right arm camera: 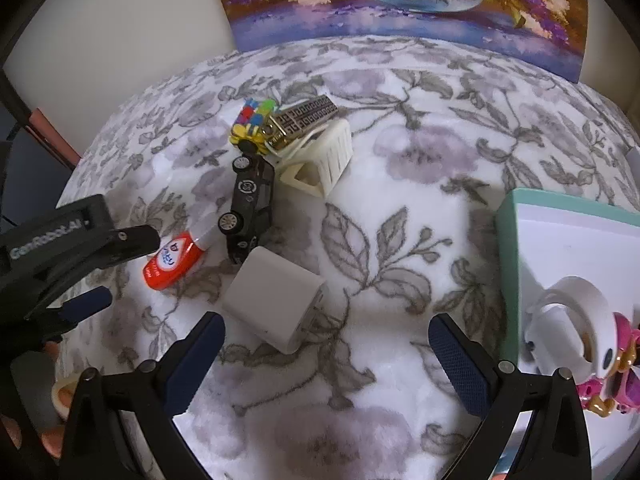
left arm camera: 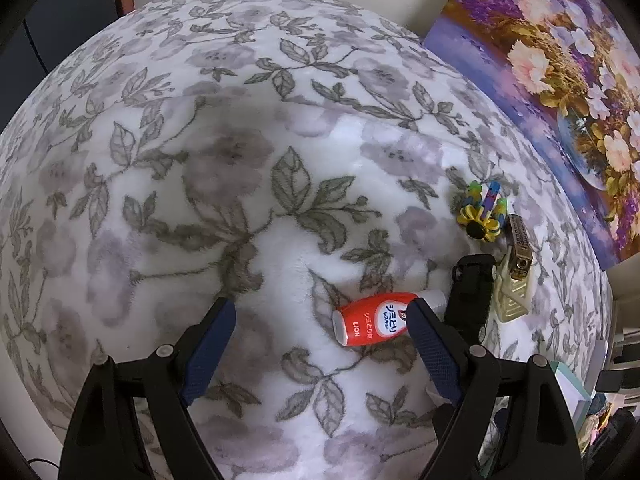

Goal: Organize rigid objects
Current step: 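Move both grippers back over the red bottle and white charger plug, then grasp the red-and-white bottle with the left gripper while the right gripper grasps the white charger plug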

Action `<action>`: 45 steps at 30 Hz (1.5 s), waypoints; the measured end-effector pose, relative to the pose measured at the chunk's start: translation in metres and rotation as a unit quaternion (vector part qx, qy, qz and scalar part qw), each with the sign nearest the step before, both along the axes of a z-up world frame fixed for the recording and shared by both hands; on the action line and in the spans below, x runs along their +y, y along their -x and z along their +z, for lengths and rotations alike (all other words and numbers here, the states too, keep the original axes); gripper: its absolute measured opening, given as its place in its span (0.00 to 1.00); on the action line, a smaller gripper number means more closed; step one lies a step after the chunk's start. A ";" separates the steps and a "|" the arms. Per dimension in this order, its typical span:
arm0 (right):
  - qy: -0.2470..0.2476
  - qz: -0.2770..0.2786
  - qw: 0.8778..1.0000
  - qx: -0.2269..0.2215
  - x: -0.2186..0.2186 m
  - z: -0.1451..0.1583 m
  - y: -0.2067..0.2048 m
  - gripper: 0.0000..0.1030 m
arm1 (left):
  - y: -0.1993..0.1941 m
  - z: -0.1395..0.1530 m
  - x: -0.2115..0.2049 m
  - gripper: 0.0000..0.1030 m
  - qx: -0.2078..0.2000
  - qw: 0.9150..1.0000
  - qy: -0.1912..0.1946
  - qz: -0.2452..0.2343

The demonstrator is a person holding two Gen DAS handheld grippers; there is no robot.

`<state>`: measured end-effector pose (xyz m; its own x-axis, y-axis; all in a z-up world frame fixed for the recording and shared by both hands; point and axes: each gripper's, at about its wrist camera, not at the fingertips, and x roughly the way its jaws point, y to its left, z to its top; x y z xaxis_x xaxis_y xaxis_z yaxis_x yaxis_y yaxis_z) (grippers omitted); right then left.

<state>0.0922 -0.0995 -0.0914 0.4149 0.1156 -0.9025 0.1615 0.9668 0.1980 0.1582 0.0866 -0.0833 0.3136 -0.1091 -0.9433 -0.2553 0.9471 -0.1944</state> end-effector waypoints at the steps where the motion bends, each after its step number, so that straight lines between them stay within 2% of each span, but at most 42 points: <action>1: 0.000 0.000 1.000 0.001 0.001 -0.002 -0.002 1.00 | -0.001 0.000 0.000 0.85 -0.001 1.000 -0.001 0.001; 11: 0.026 0.010 1.000 -0.002 0.011 -0.007 -0.009 0.98 | -0.001 -0.001 -0.003 0.85 -0.005 1.000 -0.009 0.000; 16: 0.017 -0.008 1.000 -0.008 0.002 -0.004 -0.007 0.83 | 0.001 0.001 -0.004 0.85 -0.010 1.000 -0.009 0.003; 27: 0.000 -0.041 0.999 -0.013 -0.019 -0.001 -0.005 0.62 | -0.002 0.001 -0.017 0.85 -0.017 1.000 -0.003 -0.005; 31: -0.001 -0.058 0.998 -0.011 -0.029 -0.002 -0.005 0.49 | -0.005 0.000 -0.028 0.85 -0.020 1.000 -0.003 -0.016; 34: -0.013 -0.065 0.998 -0.012 -0.036 -0.002 -0.005 0.49 | -0.009 -0.004 -0.033 0.85 -0.016 1.000 -0.008 -0.020; 45: 0.005 -0.062 0.998 -0.015 -0.036 -0.002 -0.007 0.49 | -0.017 -0.016 -0.044 0.83 -0.010 1.000 -0.011 -0.014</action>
